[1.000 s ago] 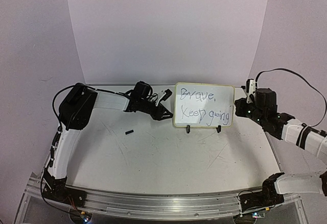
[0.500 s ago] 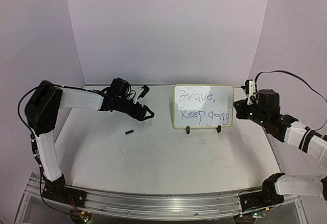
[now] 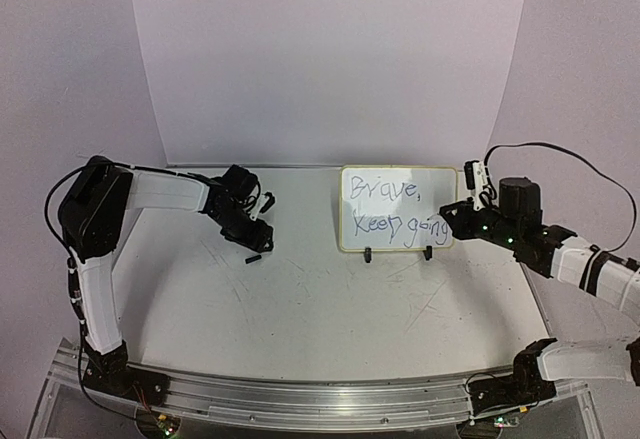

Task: Write a sentence on the whiteboard
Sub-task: Pick up the pen cap from the center of the board.

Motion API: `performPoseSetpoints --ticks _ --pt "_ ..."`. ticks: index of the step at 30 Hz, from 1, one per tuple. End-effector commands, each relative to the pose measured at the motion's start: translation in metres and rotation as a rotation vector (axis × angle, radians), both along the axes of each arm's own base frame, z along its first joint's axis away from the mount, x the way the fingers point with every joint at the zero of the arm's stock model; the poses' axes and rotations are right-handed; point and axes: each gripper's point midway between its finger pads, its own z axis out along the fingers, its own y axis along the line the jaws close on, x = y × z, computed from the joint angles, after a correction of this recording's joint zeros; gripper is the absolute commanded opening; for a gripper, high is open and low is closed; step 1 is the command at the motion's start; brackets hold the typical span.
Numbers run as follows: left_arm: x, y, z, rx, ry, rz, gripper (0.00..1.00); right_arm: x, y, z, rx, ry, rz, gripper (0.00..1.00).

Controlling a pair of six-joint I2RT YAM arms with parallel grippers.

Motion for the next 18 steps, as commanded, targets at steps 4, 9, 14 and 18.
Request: performPoseSetpoints --ticks 4,9,14,18 --pt "-0.018 0.016 -0.023 0.198 0.088 -0.047 0.6 -0.004 0.008 0.012 0.028 -0.056 0.048 0.0" --pt "-0.025 0.019 -0.034 0.253 0.113 -0.055 0.46 -0.005 0.009 0.012 0.031 -0.059 0.052 0.0" --pt "-0.031 0.016 -0.039 0.263 0.124 -0.068 0.28 -0.005 0.011 0.014 0.037 -0.059 0.062 0.0" --pt "-0.029 0.013 -0.017 0.218 0.096 -0.027 0.1 -0.005 0.016 0.019 0.054 -0.056 0.083 0.0"
